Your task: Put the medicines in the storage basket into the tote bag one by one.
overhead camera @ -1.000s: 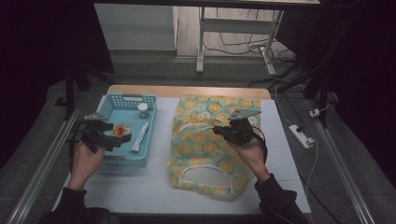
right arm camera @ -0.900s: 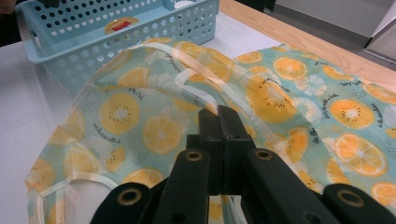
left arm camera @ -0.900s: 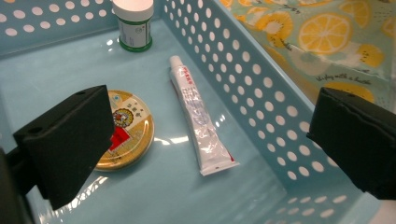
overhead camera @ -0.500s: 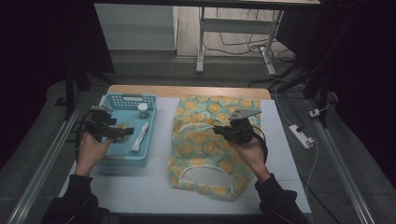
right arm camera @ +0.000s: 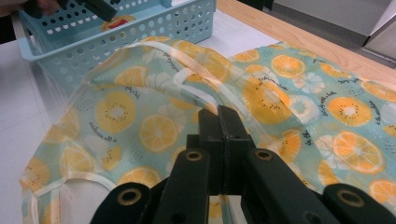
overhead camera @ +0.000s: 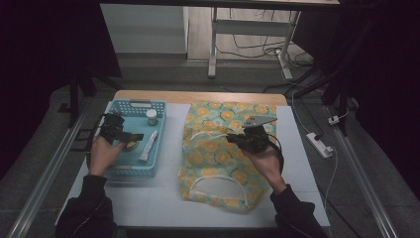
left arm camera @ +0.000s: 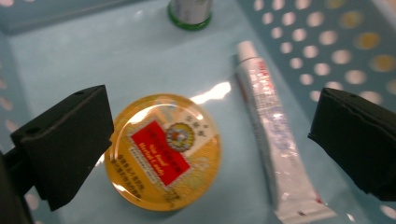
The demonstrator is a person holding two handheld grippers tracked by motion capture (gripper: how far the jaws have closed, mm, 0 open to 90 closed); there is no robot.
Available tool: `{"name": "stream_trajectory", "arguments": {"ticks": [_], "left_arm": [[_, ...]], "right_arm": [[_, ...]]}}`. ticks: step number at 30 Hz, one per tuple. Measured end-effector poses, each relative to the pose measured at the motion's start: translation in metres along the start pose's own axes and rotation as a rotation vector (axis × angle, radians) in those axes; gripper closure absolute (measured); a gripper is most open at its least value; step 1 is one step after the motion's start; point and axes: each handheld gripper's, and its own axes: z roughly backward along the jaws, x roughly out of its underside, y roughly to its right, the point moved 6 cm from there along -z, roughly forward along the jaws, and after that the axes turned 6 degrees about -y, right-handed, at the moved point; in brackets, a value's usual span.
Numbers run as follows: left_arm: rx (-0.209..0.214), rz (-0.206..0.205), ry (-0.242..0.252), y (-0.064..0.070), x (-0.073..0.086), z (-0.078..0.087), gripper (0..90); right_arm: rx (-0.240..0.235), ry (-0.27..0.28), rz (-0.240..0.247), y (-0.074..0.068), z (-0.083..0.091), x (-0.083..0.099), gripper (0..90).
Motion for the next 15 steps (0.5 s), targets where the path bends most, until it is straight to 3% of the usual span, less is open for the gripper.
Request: {"name": "stream_trajectory", "arguments": {"ticks": [7, 15], "left_arm": [[-0.031, 0.035, -0.078, -0.007, 0.001, -0.012, 0.0], [-0.028, 0.078, -0.176, -0.011, 0.006, -0.024, 0.0]], "right_arm": [[0.0, -0.001, 0.001, 0.001, -0.001, 0.001, 89.5], [-0.003, -0.005, 0.005, -0.001, -0.002, 0.001, 89.5]]}}
